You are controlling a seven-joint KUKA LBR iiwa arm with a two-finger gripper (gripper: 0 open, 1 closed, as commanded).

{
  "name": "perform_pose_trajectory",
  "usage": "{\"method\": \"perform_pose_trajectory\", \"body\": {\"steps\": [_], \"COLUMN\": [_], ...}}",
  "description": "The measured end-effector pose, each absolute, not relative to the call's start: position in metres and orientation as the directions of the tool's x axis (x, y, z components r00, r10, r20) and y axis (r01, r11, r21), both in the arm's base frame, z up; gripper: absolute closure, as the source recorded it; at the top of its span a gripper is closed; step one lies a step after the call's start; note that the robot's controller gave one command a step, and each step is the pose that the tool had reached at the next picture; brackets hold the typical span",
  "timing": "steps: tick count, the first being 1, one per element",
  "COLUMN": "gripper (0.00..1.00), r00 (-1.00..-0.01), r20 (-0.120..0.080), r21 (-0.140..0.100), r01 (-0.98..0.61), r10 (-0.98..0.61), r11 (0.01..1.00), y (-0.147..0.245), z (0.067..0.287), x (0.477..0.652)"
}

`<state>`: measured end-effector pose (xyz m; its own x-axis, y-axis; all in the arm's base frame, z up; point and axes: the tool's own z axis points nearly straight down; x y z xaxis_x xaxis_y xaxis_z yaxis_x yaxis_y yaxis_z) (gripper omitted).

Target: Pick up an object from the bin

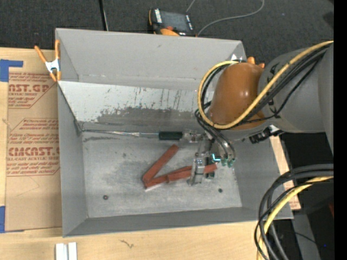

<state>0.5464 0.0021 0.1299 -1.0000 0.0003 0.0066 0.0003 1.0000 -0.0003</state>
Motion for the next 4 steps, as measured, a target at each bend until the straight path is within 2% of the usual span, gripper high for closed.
{"method": "perform_pose_trajectory", "body": {"steps": [1, 2, 3, 4], "gripper": [0.00, 1.00, 0.00, 1.00], "r00": [-0.996, -0.997, -0.997, -0.997], "r20": [0.013, -0.013, -0.004, -0.003], "r21": [-0.003, 0.001, 0.001, 0.001], "r01": [-0.087, -0.082, -0.082, -0.083], "r10": [-0.087, -0.082, -0.082, -0.083], "r11": [0.996, 0.997, 0.997, 0.997], "y": [0.0395, 0.0403, 0.0403, 0.0405], "z": [0.0711, 0.0734, 0.0705, 0.0708], "x": [0.5720, 0.5759, 0.5732, 0.5730]}}
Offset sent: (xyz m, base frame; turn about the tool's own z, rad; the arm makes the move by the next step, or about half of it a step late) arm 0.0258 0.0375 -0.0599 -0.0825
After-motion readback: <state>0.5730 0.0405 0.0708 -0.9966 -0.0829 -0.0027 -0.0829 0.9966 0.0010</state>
